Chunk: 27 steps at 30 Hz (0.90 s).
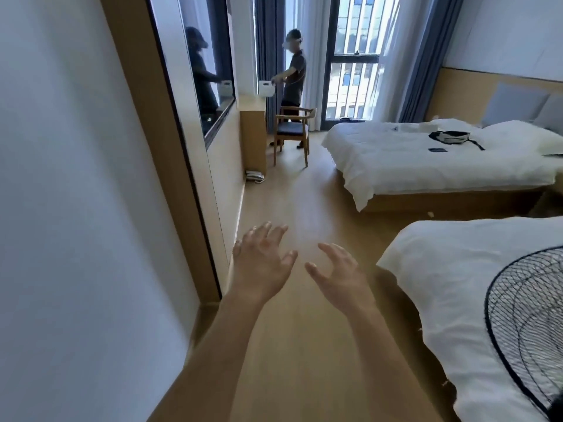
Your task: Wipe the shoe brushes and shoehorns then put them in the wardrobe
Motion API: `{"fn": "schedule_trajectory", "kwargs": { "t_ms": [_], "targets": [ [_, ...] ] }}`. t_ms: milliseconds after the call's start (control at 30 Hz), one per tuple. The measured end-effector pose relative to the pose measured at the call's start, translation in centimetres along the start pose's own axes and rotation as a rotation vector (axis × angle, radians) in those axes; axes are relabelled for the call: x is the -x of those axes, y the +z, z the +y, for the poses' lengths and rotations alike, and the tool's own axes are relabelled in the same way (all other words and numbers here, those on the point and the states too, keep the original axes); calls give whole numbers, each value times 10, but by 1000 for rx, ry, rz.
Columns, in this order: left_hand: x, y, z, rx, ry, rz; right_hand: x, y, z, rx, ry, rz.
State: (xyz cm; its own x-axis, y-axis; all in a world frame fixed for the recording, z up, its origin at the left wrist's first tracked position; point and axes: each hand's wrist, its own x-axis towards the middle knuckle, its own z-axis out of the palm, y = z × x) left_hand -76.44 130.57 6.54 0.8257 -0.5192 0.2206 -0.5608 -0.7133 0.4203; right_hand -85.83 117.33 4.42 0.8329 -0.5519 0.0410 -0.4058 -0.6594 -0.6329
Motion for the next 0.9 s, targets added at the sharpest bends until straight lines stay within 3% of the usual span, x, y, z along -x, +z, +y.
{"fn": "schedule_trajectory", "kwargs": {
  "t_ms": [267, 733, 900],
  "targets": [
    [-153, 60, 13, 11, 44, -35, -145, -7, 34, -30, 77, -16],
    [-484, 156, 72, 122, 395, -108, -432, -50, 87, -41, 325, 249],
    [-580, 191, 95, 158, 449, -200, -513, -61, 108, -33, 415, 309]
  ]
}}
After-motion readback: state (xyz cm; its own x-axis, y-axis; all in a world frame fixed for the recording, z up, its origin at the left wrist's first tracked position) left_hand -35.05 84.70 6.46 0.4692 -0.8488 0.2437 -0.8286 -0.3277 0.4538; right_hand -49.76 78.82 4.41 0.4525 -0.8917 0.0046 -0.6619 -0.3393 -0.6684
